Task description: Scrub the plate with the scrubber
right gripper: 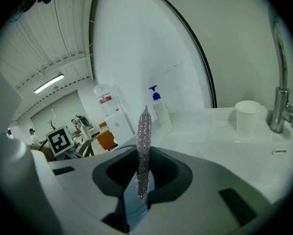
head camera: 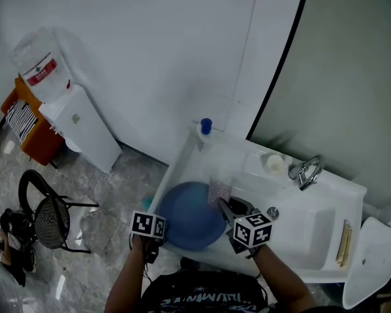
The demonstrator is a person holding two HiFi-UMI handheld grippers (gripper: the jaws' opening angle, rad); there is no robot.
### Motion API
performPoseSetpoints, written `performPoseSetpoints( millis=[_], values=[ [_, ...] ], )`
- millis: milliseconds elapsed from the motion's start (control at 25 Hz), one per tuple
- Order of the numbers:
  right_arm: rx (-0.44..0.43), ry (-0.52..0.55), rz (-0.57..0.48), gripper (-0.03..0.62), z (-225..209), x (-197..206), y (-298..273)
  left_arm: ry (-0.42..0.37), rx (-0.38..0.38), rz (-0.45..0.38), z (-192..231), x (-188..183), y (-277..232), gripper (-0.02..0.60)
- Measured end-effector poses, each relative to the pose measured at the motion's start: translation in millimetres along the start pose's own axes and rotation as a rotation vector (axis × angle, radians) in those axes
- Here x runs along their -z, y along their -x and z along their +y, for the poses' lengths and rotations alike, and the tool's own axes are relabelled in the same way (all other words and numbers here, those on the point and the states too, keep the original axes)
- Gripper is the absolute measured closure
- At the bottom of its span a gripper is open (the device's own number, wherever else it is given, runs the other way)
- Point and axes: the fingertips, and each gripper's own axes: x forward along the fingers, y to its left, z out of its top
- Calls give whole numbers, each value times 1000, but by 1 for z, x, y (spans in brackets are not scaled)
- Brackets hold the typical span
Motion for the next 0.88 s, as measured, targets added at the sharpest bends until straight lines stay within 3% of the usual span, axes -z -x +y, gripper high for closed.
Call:
performPoseSetpoints(
  millis=[280,640,880],
  values=[
    [-2,4,0,519,3,2,-1,11,-2,-29,1,-3,2,494],
    [18,9,-15,519,1,-3,7,169,113,-205,-4,-27,15,550],
    [29,19,-23,519,-1,-6,14,162,122,-245,-9,-35,23,552]
  ],
)
